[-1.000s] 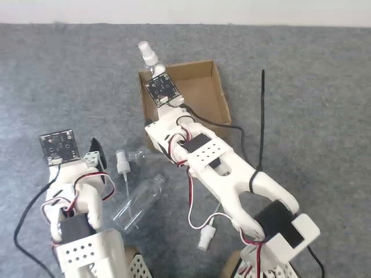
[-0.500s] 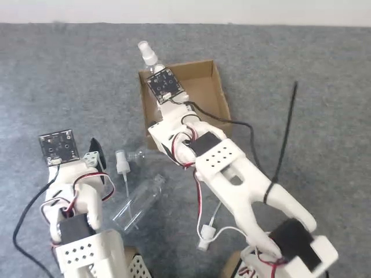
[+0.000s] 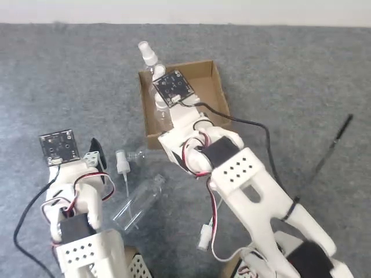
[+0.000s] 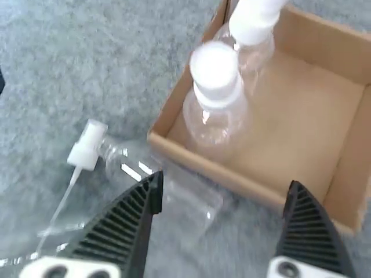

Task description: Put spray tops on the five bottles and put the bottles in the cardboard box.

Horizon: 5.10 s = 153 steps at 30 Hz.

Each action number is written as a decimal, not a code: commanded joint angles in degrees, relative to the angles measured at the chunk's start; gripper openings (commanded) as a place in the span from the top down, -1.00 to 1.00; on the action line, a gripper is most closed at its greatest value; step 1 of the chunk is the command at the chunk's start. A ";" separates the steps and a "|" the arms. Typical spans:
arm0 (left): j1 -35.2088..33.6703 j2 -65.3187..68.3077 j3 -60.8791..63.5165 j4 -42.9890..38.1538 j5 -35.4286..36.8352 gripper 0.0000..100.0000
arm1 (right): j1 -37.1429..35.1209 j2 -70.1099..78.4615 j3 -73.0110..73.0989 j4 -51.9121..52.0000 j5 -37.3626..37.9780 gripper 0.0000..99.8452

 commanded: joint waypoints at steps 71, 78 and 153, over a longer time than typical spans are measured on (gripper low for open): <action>-24.88 -0.79 -1.36 -7.56 9.32 0.70 | -12.09 38.29 -36.40 20.44 38.77 0.54; -24.88 -0.79 -1.27 -7.56 9.32 0.70 | -11.56 39.96 -36.48 19.91 40.44 0.54; -24.70 -0.79 -1.19 -7.56 9.32 0.70 | 17.98 4.26 -22.07 51.03 40.53 0.79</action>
